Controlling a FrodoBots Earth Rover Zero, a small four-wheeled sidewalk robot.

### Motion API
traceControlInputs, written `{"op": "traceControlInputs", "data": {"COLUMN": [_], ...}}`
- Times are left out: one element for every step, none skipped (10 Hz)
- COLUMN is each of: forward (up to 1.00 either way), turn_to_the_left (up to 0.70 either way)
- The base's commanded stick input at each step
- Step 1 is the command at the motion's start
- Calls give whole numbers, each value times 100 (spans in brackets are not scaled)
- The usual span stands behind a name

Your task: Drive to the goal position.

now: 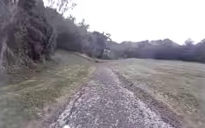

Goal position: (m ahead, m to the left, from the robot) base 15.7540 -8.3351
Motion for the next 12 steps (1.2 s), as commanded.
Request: {"op": "traceControlInputs", "data": {"forward": [45, 45, 45, 45, 45, 45, 45, 45, 45, 45, 45, 45], "turn_to_the_left": [0, 0, 0, 0, 0, 0, -27, -27, -27, -7, -2, 0]}}
